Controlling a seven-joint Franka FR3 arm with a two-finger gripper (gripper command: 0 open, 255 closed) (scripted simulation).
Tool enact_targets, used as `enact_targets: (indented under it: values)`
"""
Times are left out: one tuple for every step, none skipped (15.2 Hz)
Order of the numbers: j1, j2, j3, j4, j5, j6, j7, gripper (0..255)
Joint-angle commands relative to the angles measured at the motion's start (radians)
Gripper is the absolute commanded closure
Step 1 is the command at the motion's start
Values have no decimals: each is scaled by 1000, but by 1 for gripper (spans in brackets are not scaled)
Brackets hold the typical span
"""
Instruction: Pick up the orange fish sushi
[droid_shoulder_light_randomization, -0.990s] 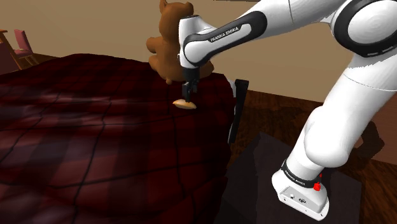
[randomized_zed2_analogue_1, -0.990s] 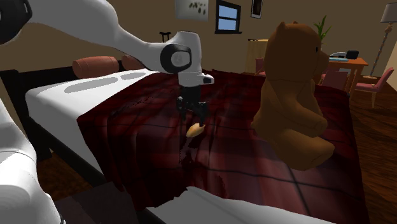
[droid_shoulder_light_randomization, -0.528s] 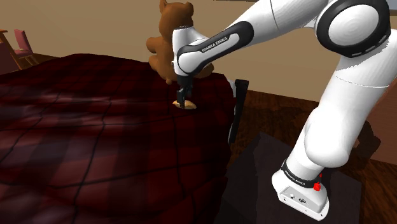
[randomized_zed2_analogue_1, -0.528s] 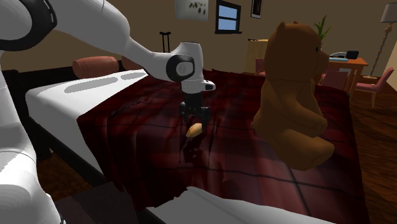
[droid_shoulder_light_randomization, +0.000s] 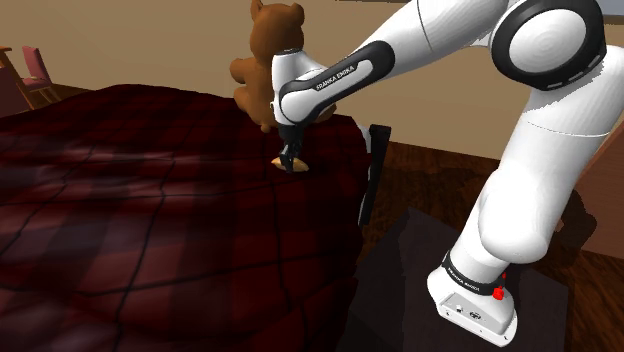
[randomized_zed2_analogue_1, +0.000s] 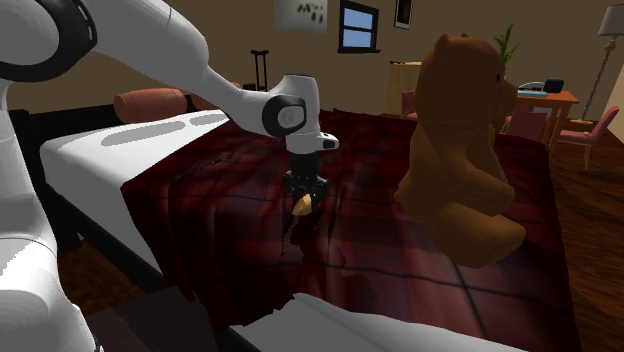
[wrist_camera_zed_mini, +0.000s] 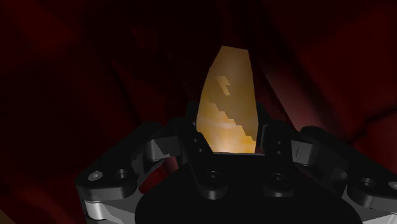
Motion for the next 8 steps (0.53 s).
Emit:
enact_targets:
  values:
    - [0, 1, 0, 0, 0, 0, 0, 255]
    - [0, 1, 0, -1, 0, 0, 0, 255]
    - [0, 1, 0, 0, 0, 0, 0, 255]
    - [0, 1, 0, 0, 0, 0, 0, 255]
    - [0, 1, 0, 0, 0, 0, 0, 255]
    - [0, 1, 0, 0, 0, 1, 0, 255]
    - [0, -5, 0, 6, 1, -12, -1, 255]
    - [0, -11, 0, 13, 1, -25, -1, 255]
